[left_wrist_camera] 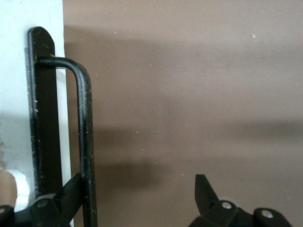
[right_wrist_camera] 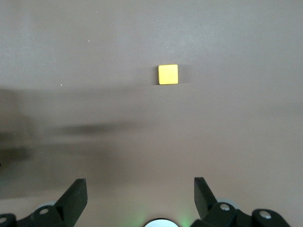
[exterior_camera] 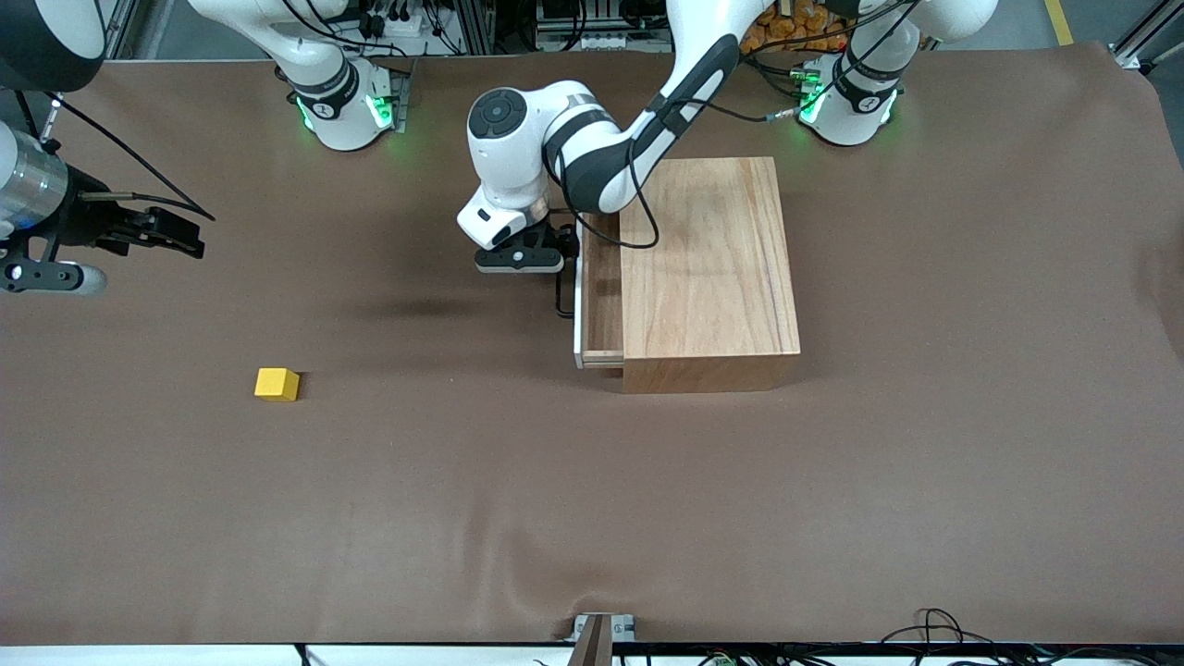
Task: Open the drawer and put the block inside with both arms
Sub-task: 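Pull the drawer handle outward with the left gripper to open drawer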
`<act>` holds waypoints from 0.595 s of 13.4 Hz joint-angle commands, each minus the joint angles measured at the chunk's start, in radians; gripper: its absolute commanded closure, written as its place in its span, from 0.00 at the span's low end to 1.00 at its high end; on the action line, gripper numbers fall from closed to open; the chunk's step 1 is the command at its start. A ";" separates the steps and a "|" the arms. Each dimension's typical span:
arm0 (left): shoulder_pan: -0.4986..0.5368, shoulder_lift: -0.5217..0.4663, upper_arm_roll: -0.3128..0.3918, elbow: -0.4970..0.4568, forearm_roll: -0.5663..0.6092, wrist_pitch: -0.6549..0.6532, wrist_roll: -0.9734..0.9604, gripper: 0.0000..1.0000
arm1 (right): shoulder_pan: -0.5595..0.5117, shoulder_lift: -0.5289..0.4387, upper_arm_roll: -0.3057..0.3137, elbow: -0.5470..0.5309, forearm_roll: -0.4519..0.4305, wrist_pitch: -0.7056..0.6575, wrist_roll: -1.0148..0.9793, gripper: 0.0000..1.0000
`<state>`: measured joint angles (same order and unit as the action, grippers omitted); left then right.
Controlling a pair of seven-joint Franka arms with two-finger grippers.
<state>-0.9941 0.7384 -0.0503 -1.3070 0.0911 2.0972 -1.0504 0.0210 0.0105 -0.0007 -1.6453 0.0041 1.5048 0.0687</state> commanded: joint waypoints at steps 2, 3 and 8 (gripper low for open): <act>-0.023 0.036 -0.020 0.032 -0.019 0.078 -0.033 0.00 | 0.002 -0.003 0.004 -0.004 -0.007 -0.006 0.016 0.00; -0.026 0.038 -0.022 0.032 -0.019 0.093 -0.036 0.00 | -0.003 -0.003 0.004 -0.004 -0.006 -0.009 0.016 0.00; -0.038 0.050 -0.031 0.040 -0.020 0.161 -0.062 0.00 | 0.002 0.005 0.004 -0.004 -0.009 0.002 0.016 0.00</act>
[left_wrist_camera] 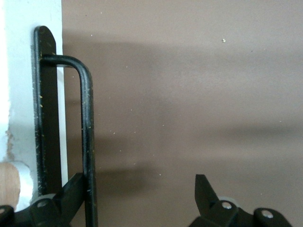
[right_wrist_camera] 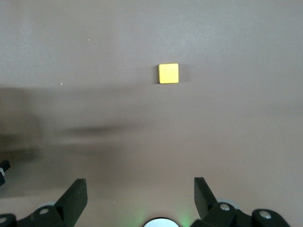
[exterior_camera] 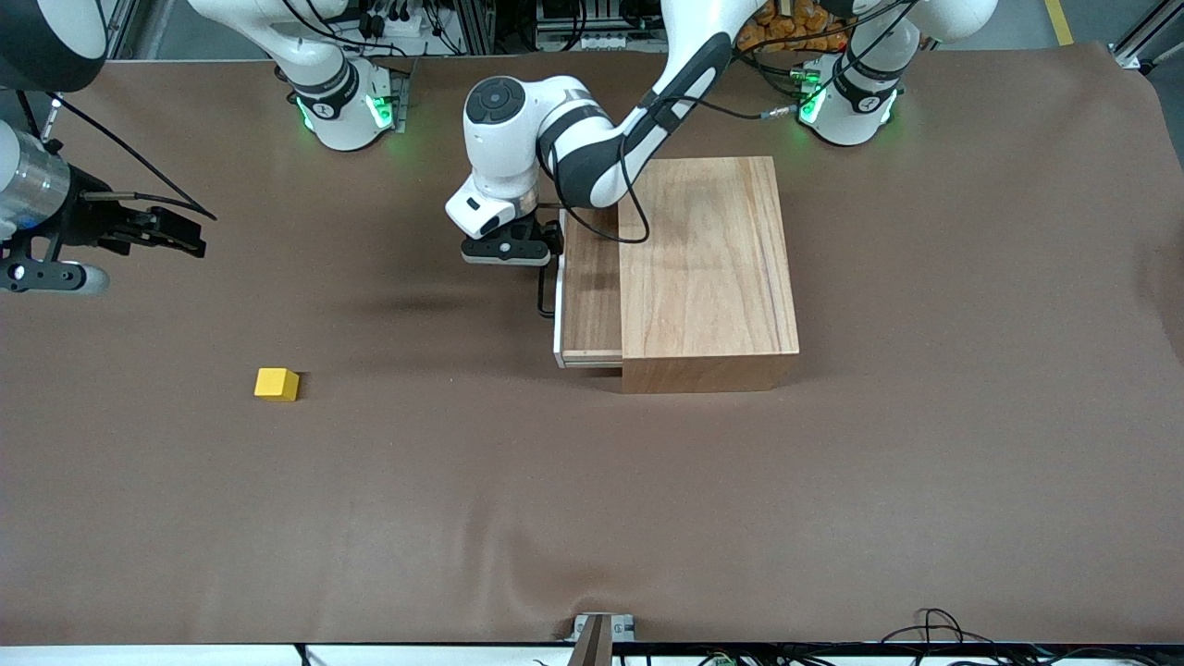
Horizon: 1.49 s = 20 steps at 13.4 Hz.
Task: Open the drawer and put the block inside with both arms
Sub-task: 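Pull the drawer handle outward with the left gripper to open drawer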
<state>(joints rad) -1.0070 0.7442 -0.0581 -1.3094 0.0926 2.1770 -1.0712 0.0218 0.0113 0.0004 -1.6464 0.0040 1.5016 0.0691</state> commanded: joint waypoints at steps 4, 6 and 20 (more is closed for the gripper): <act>-0.027 0.038 -0.029 0.056 -0.060 0.104 -0.041 0.00 | 0.020 0.013 0.003 -0.001 -0.009 0.034 0.017 0.00; -0.032 0.040 -0.026 0.056 -0.060 0.127 -0.042 0.00 | 0.015 0.018 0.003 -0.003 -0.009 0.032 0.017 0.00; 0.037 -0.169 -0.042 0.021 -0.106 -0.024 -0.004 0.00 | 0.020 0.012 0.004 -0.001 -0.006 0.023 0.017 0.00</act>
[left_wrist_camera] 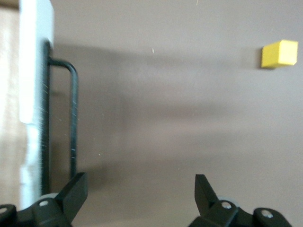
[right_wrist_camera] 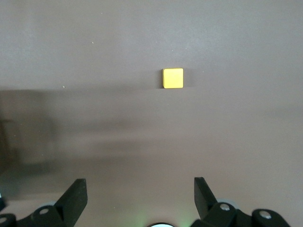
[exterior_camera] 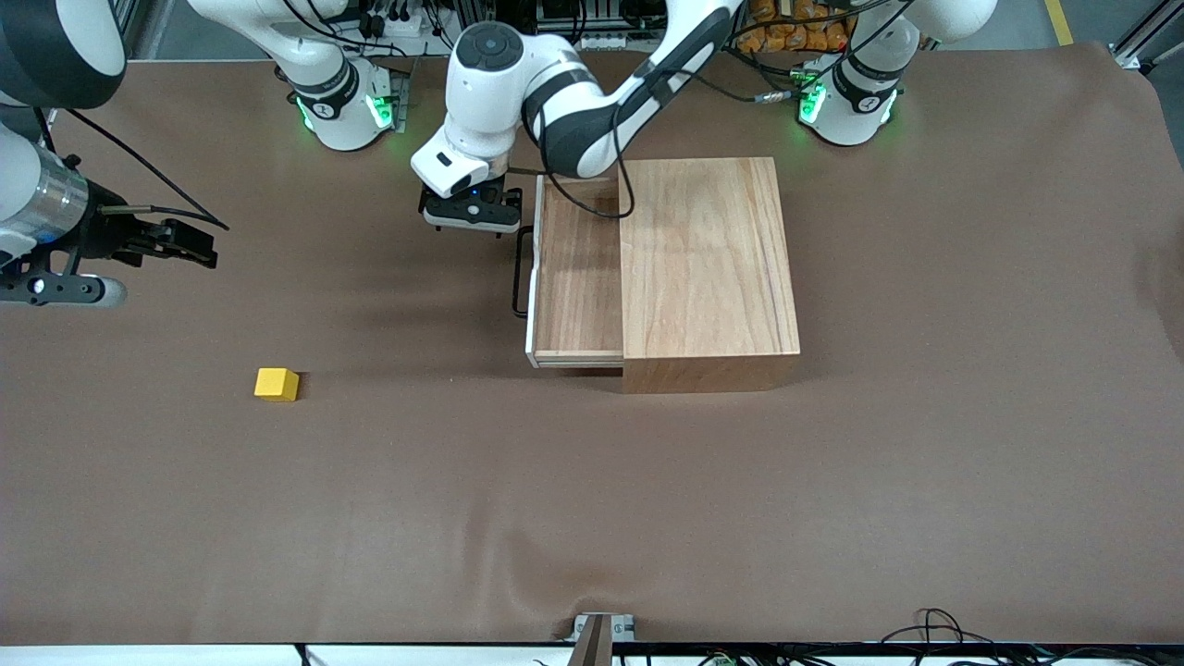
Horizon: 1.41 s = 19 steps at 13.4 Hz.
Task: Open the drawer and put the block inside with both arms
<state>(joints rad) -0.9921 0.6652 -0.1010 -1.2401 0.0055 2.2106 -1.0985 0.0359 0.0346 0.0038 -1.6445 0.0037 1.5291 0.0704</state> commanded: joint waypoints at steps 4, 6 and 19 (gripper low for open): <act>0.101 -0.208 0.010 -0.050 -0.013 -0.222 0.073 0.00 | 0.004 -0.009 0.001 0.002 -0.007 0.005 0.014 0.00; 0.145 -0.258 0.009 -0.050 -0.021 -0.290 0.130 0.00 | 0.016 -0.012 0.001 0.002 -0.007 -0.003 0.016 0.00; 0.570 -0.481 0.014 -0.045 -0.044 -0.656 0.682 0.00 | -0.019 0.092 -0.004 -0.189 -0.010 0.337 0.029 0.00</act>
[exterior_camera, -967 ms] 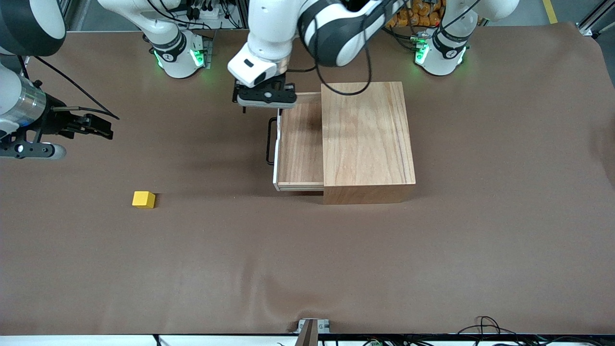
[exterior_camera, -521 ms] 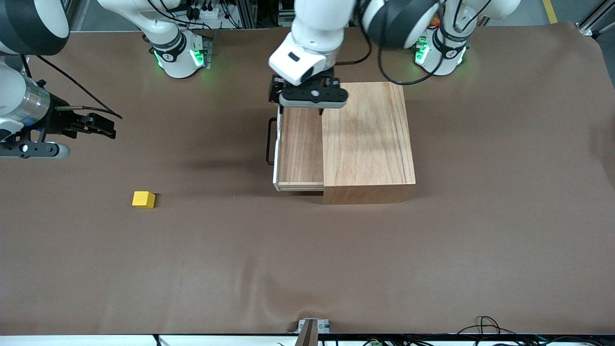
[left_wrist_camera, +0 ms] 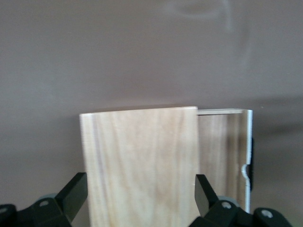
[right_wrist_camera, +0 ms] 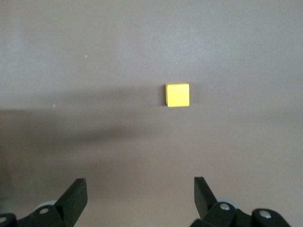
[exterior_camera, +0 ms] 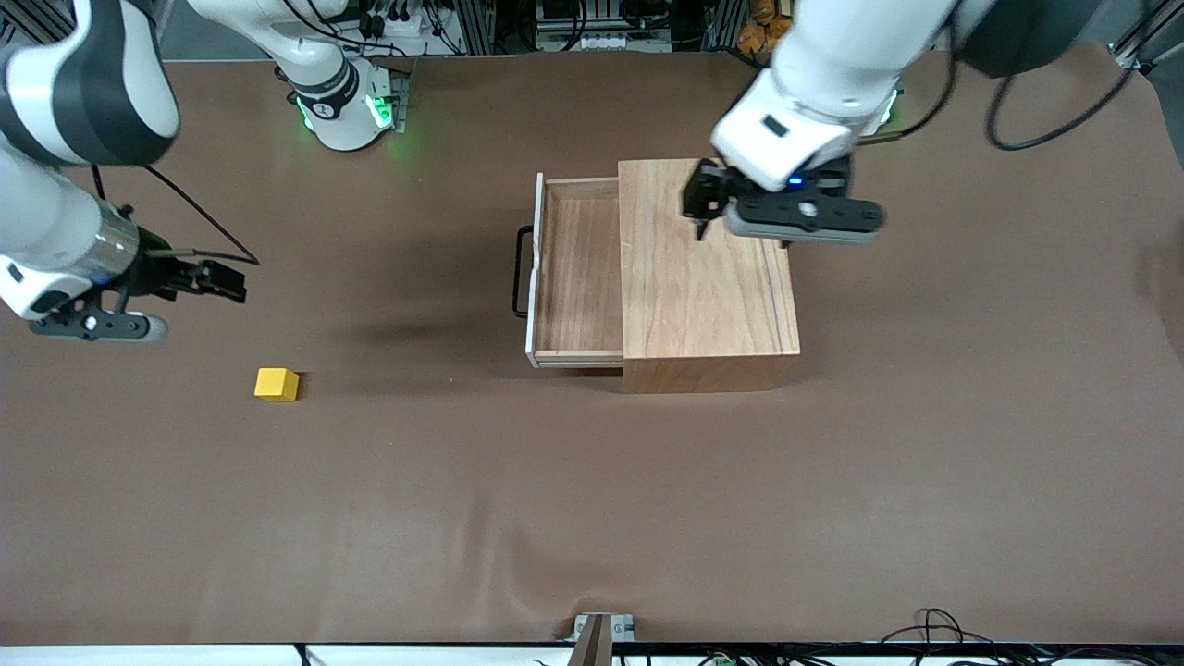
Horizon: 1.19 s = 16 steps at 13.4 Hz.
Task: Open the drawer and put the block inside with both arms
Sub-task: 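Return the left gripper to rest while the right gripper reaches the cube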
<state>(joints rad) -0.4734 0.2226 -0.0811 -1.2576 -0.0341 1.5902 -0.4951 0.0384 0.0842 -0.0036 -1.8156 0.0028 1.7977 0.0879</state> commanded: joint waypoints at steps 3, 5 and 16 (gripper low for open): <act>0.180 -0.051 -0.008 -0.029 -0.003 -0.105 0.307 0.00 | -0.073 0.172 0.004 -0.021 -0.009 0.236 -0.008 0.00; 0.252 -0.051 -0.006 -0.031 -0.003 -0.154 0.357 0.00 | -0.098 0.248 0.004 -0.051 -0.067 0.378 -0.045 0.00; 0.377 -0.258 -0.009 -0.317 0.076 -0.126 0.432 0.00 | -0.126 0.419 0.005 -0.212 -0.106 0.704 -0.045 0.00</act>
<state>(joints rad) -0.1428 0.0438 -0.0775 -1.4518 0.0250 1.4121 -0.1002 -0.0682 0.4934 -0.0122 -2.0100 -0.0805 2.4896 0.0482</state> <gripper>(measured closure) 0.000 0.000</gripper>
